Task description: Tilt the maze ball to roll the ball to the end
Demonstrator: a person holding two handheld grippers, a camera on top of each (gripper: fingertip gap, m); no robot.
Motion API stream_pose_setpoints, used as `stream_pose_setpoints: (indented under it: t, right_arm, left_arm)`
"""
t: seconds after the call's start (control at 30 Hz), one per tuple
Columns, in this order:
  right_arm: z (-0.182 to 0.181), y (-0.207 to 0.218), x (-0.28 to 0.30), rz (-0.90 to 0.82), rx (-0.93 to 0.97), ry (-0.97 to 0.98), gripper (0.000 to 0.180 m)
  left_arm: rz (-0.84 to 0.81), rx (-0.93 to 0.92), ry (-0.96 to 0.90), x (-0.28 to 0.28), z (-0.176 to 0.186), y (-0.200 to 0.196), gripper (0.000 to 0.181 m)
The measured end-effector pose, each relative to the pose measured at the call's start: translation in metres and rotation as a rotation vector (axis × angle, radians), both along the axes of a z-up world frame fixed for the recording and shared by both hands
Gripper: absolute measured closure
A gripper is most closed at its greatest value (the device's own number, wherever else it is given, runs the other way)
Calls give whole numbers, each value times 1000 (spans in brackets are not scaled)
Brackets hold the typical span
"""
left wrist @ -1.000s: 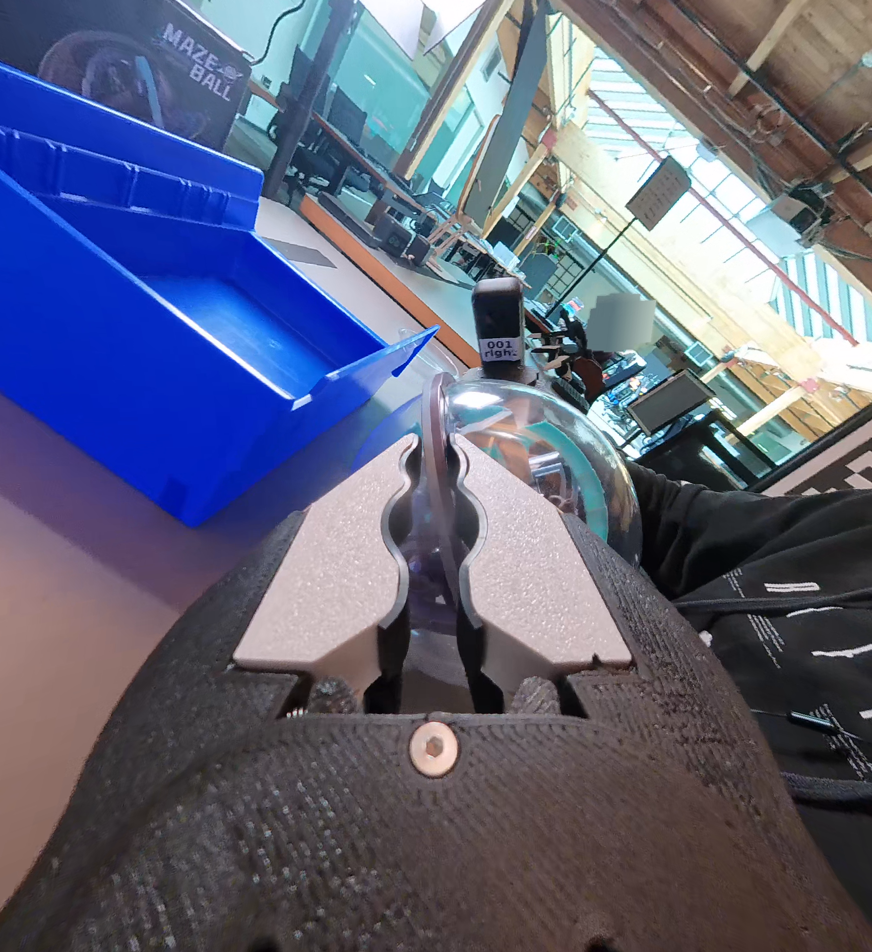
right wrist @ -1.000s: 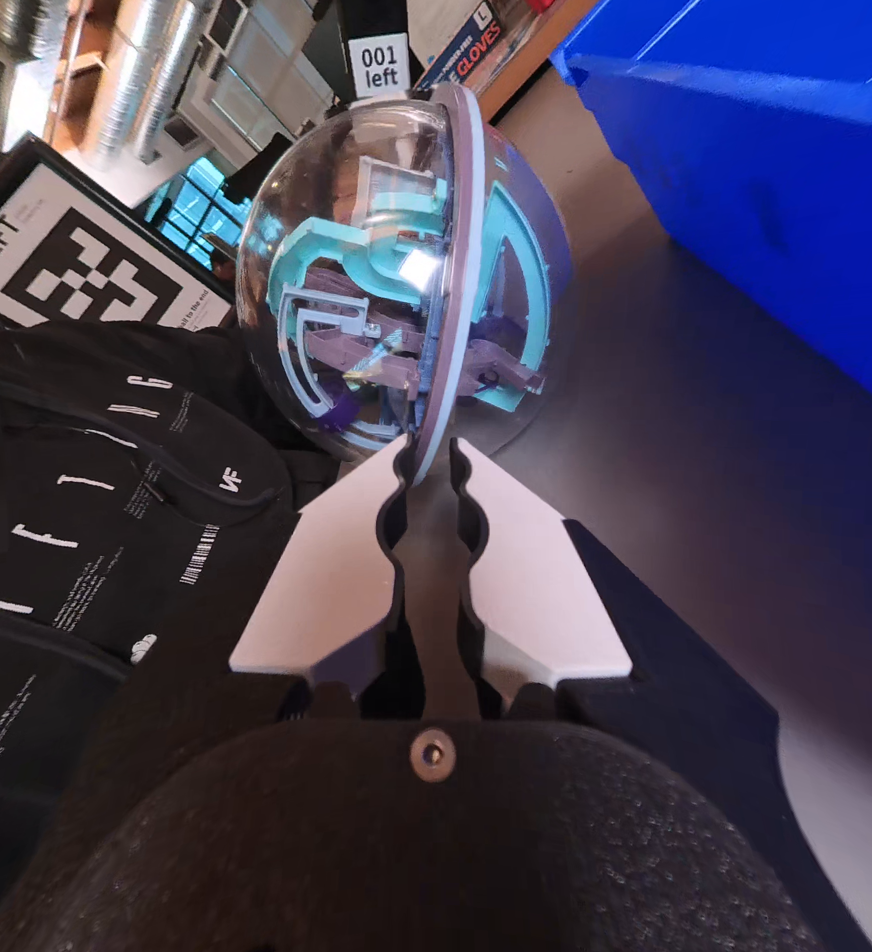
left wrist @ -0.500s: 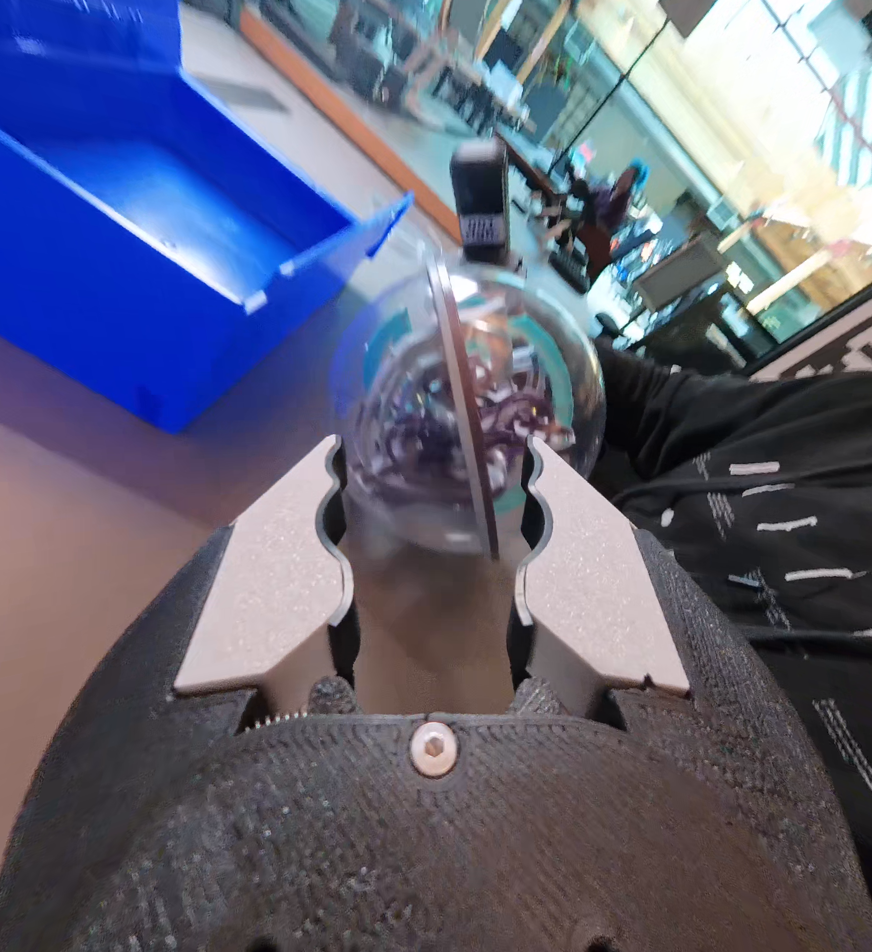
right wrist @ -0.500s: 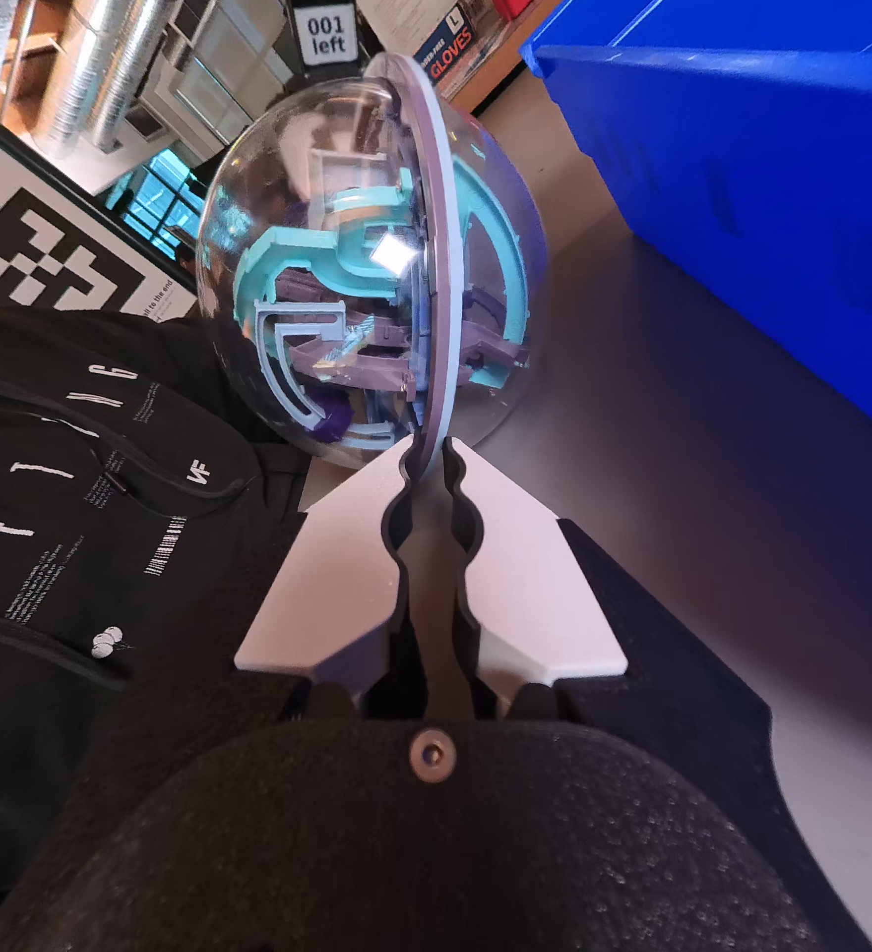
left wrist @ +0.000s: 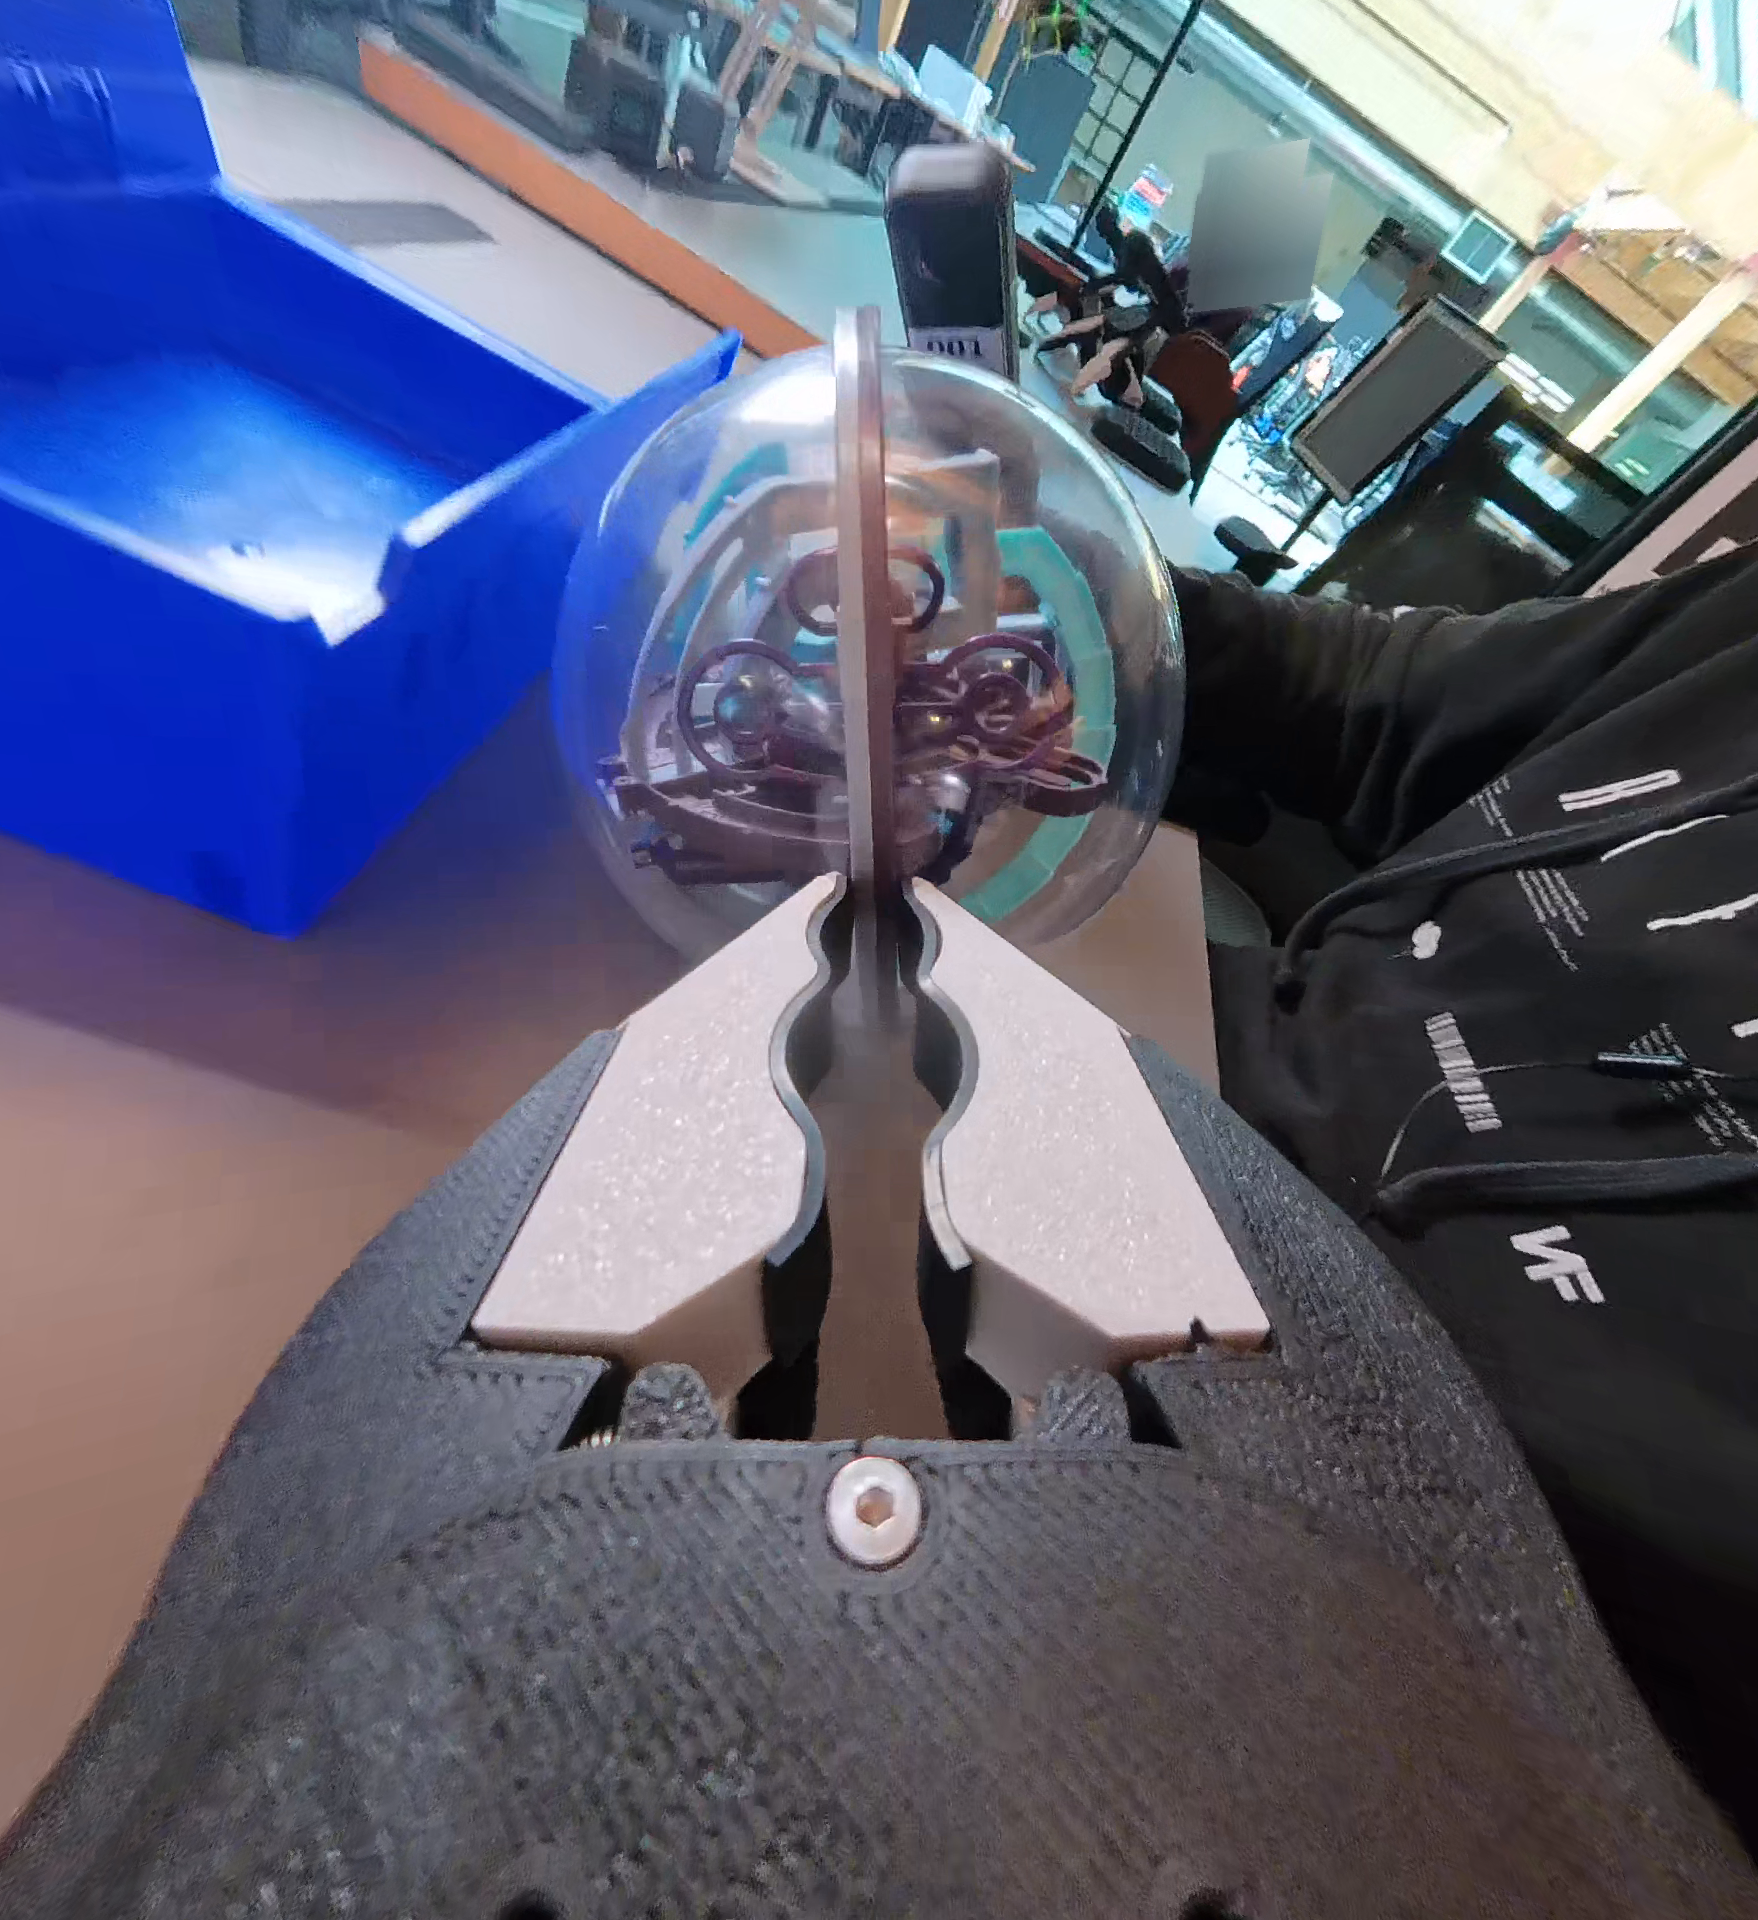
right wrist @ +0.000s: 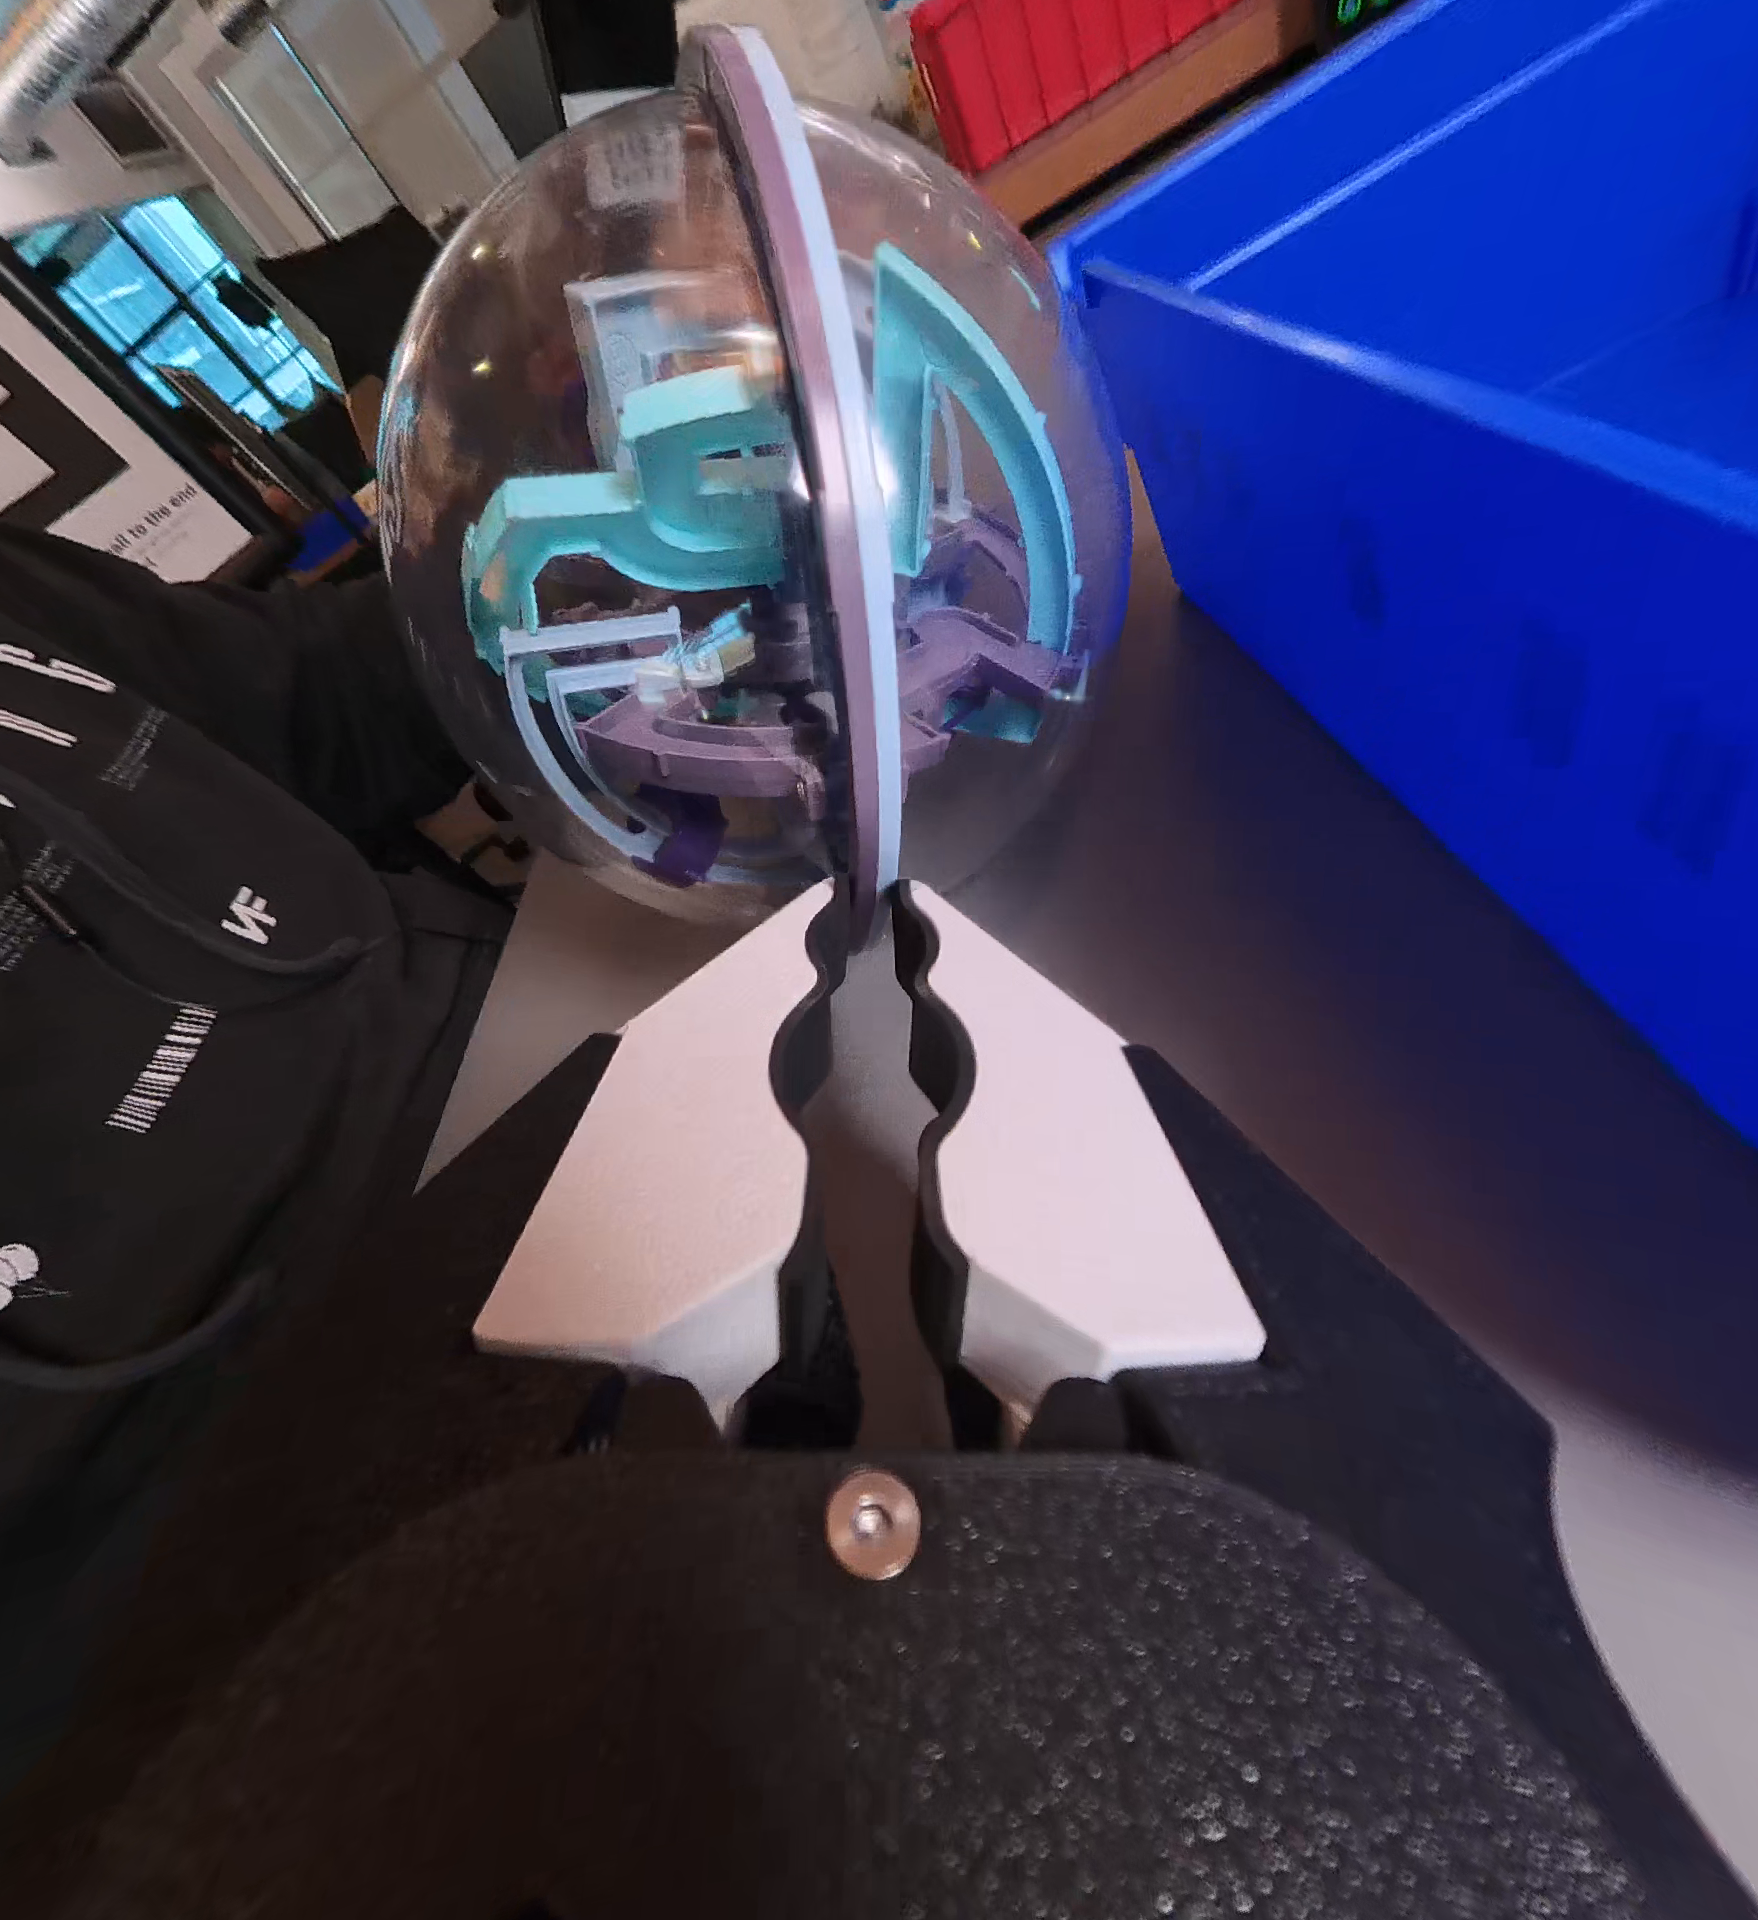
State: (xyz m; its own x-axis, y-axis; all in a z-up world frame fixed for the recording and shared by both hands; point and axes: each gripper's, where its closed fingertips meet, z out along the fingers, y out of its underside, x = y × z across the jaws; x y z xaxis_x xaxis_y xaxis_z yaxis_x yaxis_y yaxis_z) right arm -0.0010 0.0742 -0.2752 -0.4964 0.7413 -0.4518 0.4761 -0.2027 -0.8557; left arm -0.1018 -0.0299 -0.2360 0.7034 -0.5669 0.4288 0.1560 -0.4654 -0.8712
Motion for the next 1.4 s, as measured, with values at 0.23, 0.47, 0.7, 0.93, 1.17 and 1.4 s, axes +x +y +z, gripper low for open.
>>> stream_pose_setpoints:
  t: [0.23,0.47,0.7,0.93,1.17,1.4]
  right_arm:
    - [51,10,-1,-79,87,222,174]
    - [119,24,1,-150,224,388,174]
    - [195,36,-4,-183,379,501,173]
    - [252,43,-6,-223,472,612,174]
    - [272,45,0,-256,472,723,174]
    - [272,37,2,-268,528,764,174]
  left_arm:
    - [19,220,95,1,59,10,174]
    - [5,408,180,8,131,21,174]
    - [19,590,222,11,208,26,174]
    - [13,767,227,13,260,25,174]
    - [-20,847,234,16,271,27,174]
    - [-60,938,251,24,270,14,174]
